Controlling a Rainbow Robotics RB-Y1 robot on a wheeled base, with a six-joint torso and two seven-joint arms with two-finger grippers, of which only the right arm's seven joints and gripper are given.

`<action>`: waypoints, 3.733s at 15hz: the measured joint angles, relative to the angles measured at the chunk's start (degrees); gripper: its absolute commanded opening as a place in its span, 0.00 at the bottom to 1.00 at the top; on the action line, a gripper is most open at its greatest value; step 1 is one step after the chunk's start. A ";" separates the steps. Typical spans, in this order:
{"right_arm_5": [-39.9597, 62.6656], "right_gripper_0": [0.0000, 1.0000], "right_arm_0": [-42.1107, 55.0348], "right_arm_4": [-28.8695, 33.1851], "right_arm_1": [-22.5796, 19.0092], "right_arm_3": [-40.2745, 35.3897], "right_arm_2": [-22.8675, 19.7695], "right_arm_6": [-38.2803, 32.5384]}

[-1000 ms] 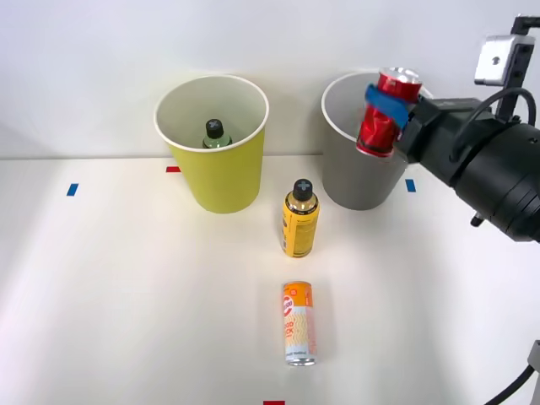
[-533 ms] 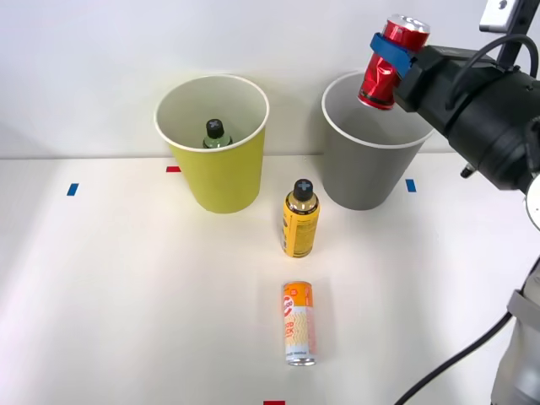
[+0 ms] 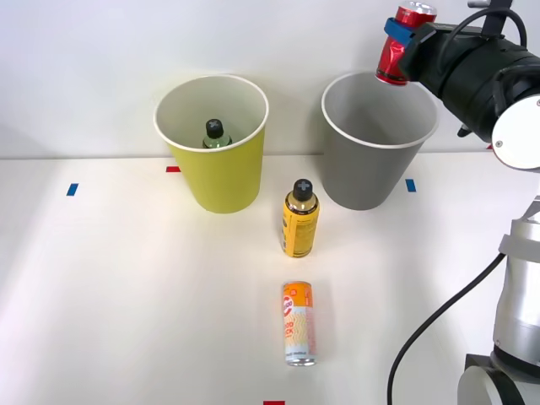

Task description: Put cans in the gray bin, plastic bottles in the light green bin

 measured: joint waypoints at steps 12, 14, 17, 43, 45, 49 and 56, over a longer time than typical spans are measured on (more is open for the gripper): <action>-5.16 0.98 -5.22 -0.22 -4.30 13.66 1.56 0.57; -5.19 1.00 -5.21 -0.21 -4.41 13.68 1.48 0.51; -5.41 1.00 -4.63 -1.31 -4.38 13.69 1.52 0.76; -67.00 1.00 46.16 -2.49 -10.56 -3.87 24.47 7.41; -67.98 1.00 50.37 -1.32 -10.95 -5.20 25.07 7.19; -70.21 1.00 56.48 3.35 -10.99 -5.64 26.39 7.03; -71.43 1.00 63.98 10.51 -6.58 -5.65 27.33 6.45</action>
